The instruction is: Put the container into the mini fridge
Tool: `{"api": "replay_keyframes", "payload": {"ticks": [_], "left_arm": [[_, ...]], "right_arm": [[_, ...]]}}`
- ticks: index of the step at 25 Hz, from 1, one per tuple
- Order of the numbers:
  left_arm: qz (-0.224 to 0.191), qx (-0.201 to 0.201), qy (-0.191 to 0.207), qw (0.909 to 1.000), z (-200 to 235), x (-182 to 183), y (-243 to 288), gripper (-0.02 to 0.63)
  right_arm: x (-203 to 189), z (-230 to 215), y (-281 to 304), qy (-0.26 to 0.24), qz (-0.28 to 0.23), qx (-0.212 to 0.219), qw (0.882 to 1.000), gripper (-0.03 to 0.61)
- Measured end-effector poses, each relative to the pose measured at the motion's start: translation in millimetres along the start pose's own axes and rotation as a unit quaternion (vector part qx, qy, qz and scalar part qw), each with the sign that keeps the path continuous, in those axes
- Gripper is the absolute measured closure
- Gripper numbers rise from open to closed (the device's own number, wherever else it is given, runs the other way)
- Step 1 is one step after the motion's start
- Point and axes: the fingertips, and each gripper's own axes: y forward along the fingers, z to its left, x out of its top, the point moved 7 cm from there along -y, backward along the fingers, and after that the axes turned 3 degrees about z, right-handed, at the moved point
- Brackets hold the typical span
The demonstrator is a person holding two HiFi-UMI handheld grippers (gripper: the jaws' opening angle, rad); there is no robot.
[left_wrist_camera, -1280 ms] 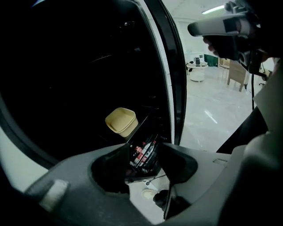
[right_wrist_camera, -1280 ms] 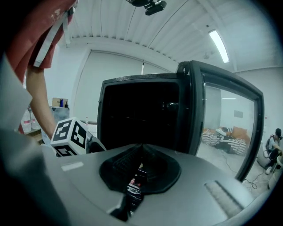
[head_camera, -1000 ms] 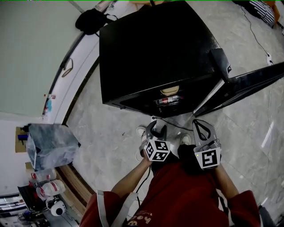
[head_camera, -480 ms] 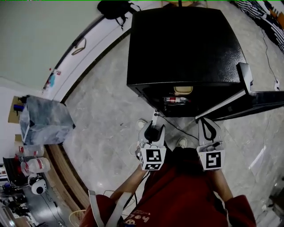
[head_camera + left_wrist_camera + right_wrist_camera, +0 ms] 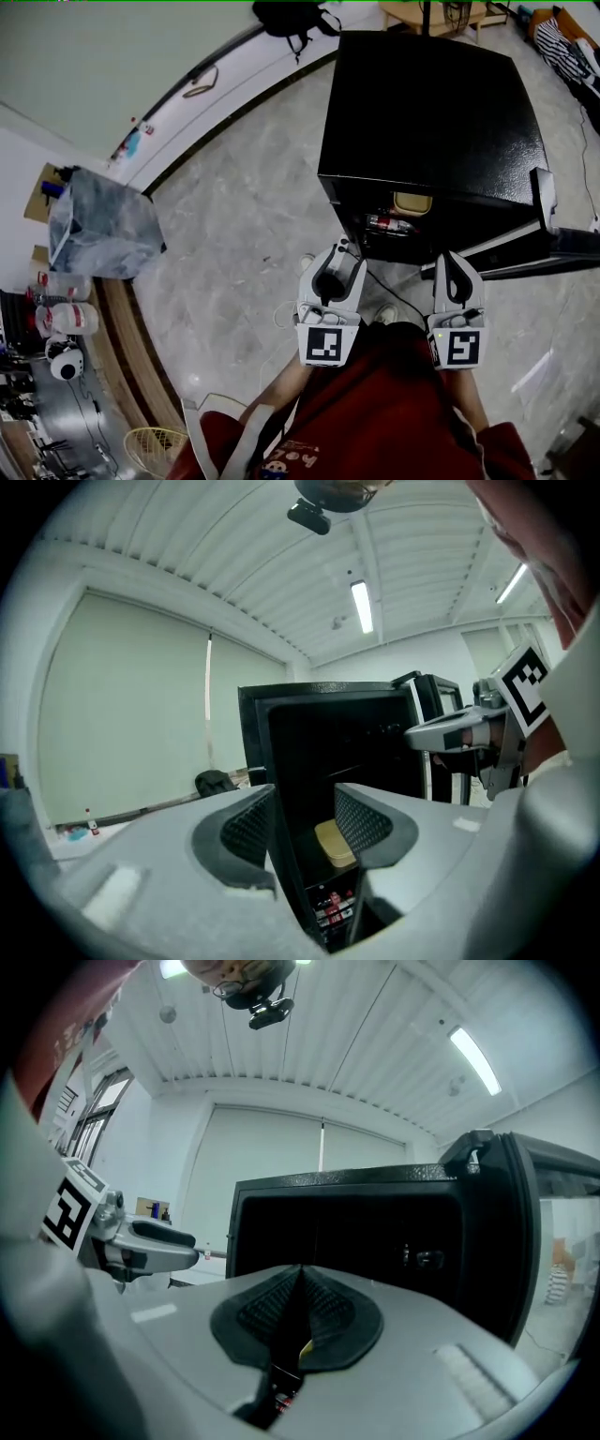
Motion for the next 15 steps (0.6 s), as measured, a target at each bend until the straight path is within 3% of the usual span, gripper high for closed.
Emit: {"api": "replay_keyframes", "payload": {"ticks": [5, 15], "left_arm": [[-0.014, 0.025, -0.019, 0.9994, 12, 9, -1, 0.41], [-0.01, 0.001, -0.036, 0.9993, 12, 6, 4, 0.433]], "right_arm": [[6, 2, 8, -0.005, -0.009, 0.004, 1.0, 0.578], [13, 3, 14, 0.007, -0.002, -0.008, 1.0, 0.578]]}}
